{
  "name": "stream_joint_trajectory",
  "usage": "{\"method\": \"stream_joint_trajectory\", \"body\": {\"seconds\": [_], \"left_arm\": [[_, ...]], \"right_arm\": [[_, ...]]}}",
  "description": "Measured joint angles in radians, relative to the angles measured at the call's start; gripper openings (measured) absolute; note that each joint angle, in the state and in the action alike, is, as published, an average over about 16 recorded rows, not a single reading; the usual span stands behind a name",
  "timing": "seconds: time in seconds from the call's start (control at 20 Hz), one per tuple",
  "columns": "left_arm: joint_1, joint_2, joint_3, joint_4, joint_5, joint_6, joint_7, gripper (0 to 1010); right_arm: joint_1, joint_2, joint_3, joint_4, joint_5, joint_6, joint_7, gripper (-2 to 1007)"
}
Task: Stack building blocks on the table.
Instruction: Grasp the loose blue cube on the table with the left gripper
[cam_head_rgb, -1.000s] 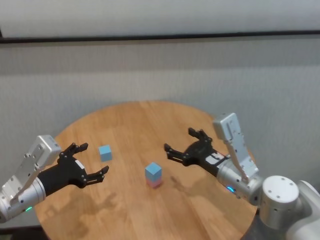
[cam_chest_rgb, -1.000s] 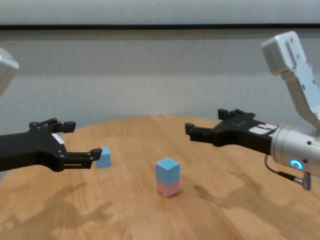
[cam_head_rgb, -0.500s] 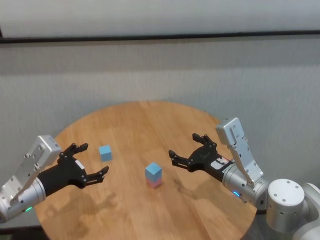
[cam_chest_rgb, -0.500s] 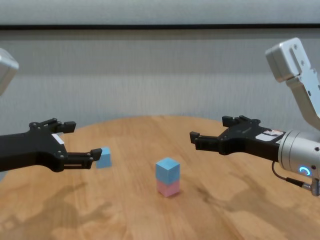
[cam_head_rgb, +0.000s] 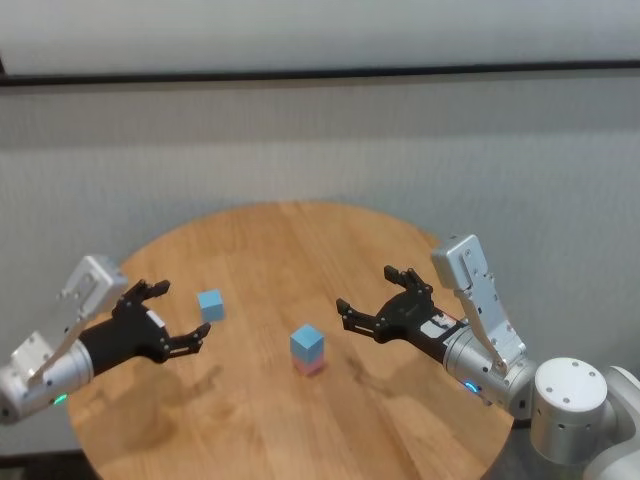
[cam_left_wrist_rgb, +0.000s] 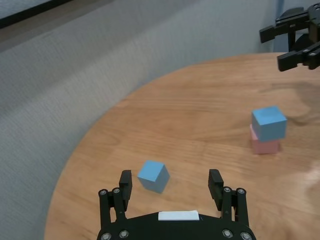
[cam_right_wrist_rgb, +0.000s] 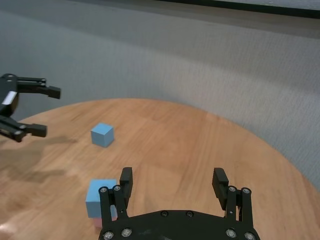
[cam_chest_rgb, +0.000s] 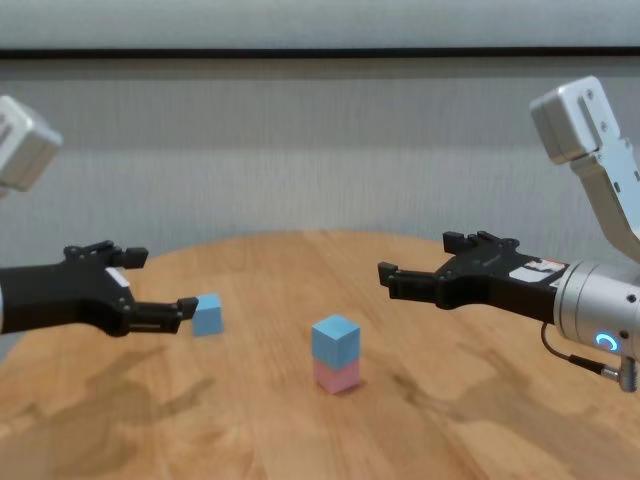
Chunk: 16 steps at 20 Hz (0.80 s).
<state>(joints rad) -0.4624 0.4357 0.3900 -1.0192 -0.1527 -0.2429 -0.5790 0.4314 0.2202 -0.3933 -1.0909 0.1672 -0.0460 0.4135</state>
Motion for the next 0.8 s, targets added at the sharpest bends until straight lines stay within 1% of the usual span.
{"method": "stream_joint_trajectory", "body": {"seconds": [0.2, 0.35, 0.6, 0.8], "left_arm": [[-0.055, -0.027, 0.013, 0.075, 0.017, -0.008, -0.004, 1002], [-0.098, -0.051, 0.022, 0.138, 0.027, -0.020, -0.010, 1002], [-0.163, -0.090, 0.031, 0.246, 0.035, -0.049, -0.024, 1002], [-0.209, -0.117, 0.034, 0.338, 0.039, -0.078, -0.037, 1003]], "right_arm": [[0.001, -0.001, 0.000, 0.002, 0.001, -0.001, 0.000, 1004], [0.001, -0.002, 0.001, 0.003, 0.001, -0.002, 0.000, 1005], [0.002, -0.003, 0.001, 0.004, 0.002, -0.003, 0.000, 1005], [0.002, -0.003, 0.001, 0.005, 0.002, -0.004, 0.000, 1005]]}}
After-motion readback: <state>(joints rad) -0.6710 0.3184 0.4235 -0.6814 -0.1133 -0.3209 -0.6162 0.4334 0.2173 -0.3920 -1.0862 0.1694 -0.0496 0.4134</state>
